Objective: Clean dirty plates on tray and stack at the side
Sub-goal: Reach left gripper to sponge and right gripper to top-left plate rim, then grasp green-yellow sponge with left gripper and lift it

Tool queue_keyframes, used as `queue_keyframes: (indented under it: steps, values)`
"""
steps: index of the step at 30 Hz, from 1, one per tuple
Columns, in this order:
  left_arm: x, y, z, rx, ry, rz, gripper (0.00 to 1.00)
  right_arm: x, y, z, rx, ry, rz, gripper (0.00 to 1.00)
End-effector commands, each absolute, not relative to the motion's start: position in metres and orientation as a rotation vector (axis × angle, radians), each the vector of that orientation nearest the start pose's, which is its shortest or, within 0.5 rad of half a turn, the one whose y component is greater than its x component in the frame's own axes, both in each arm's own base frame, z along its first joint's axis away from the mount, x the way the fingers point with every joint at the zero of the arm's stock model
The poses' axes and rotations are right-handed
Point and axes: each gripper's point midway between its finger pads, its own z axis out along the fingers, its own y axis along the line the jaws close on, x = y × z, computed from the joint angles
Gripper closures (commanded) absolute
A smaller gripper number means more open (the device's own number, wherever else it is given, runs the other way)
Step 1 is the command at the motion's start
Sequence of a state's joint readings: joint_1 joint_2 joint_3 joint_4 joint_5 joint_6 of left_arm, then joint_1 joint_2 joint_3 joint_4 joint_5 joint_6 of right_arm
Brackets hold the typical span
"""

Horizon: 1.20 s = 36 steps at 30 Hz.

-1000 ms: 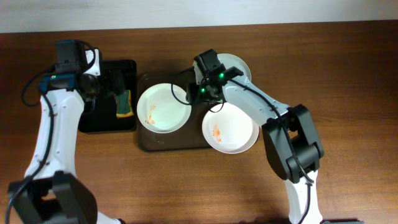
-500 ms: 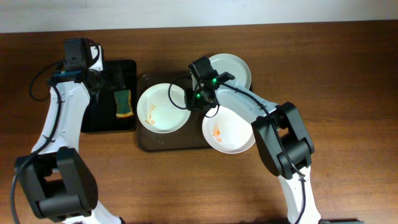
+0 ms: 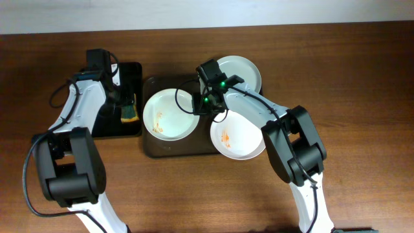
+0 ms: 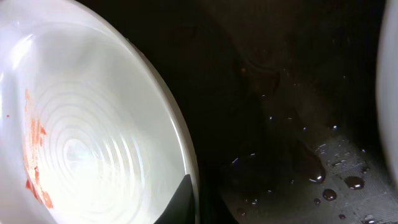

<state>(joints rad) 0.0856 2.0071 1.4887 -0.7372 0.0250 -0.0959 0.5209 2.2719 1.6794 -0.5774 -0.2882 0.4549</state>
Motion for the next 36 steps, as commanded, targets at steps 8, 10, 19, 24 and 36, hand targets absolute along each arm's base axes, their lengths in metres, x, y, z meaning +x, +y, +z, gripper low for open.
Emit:
queue_keyframes:
  steps: [8,10,19,24,36]
  values:
    - [0.446,0.025,0.007,-0.261,2.910,-0.035,0.47,0.426,0.304,-0.001,-0.165,2.867,0.623,0.96]
    - [0.443,0.018,-0.004,-0.246,2.937,-0.042,0.47,0.426,0.304,-0.001,-0.165,2.867,0.622,0.96]
    - [0.450,0.014,-0.005,-0.226,2.919,-0.039,0.79,0.426,0.304,-0.001,-0.164,2.866,0.619,0.96]
    - [0.460,0.015,0.005,-0.224,2.889,-0.039,0.99,0.426,0.304,-0.001,-0.164,2.866,0.618,0.96]
    - [0.463,0.028,0.057,-0.206,2.929,0.091,0.99,0.427,0.304,-0.001,-0.164,2.865,0.620,0.96]
